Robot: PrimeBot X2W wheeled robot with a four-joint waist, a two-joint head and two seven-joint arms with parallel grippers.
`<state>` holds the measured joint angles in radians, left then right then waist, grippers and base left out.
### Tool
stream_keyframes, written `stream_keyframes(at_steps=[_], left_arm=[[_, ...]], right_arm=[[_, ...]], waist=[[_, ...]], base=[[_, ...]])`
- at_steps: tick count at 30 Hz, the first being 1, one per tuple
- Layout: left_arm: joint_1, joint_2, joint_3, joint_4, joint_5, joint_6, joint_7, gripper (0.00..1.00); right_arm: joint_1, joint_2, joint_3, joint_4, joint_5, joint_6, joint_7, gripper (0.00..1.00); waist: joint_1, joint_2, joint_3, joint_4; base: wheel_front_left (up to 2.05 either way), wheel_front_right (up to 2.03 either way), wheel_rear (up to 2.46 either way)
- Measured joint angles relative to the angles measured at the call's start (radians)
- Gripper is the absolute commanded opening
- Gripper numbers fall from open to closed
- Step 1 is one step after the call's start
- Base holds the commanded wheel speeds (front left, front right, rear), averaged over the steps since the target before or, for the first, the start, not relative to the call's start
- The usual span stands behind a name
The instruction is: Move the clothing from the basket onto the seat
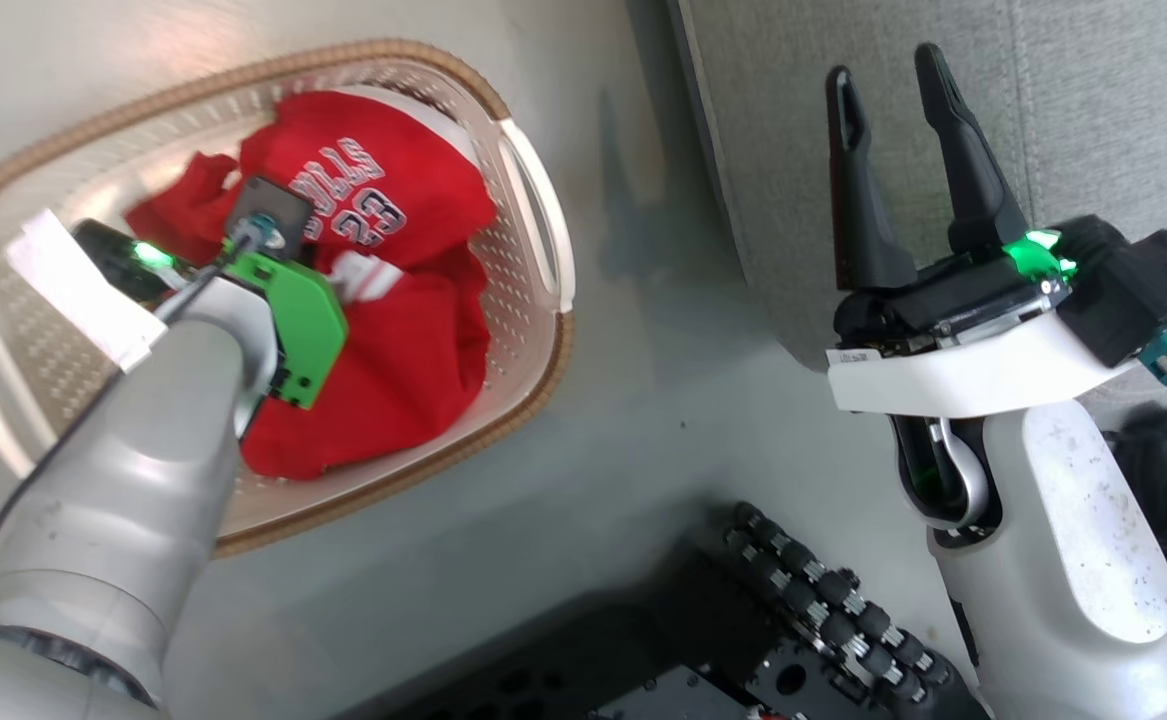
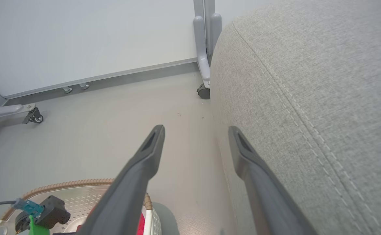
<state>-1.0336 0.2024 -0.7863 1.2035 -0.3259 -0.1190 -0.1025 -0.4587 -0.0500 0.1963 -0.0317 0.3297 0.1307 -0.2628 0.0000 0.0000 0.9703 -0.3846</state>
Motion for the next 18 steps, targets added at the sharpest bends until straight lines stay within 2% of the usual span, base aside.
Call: stream_keyframes(at_steps=[11,15,18], left_arm=[[0.104,-0.044,0.013,-0.144,-0.058,-0.005,-0.146,0.00],[0.169,-0.046,0.052,-0.246,-0.098,-0.004,-0.156,0.00],[0.225,-0.039,0.105,-0.379,-0.117,0.007,-0.159,0.00]], right_arm=[[0.070,0.001,-0.057,0.061,-0.073,0.000,0.000,1.00],[0.105,0.001,-0.081,0.073,-0.108,0.000,0.000,1.00],[0.132,0.001,-0.096,0.081,-0.137,0.000,0.000,1.00]], waist=[[0.0000,0.0000,-0.178,0.075],[0.0000,0.0000,-0.252,0.106],[-0.0001,0.0000,-0.305,0.131]], base=[[0.00,0.00,0.00],[0.00,0.00,0.00],[0.00,0.00,0.00]])
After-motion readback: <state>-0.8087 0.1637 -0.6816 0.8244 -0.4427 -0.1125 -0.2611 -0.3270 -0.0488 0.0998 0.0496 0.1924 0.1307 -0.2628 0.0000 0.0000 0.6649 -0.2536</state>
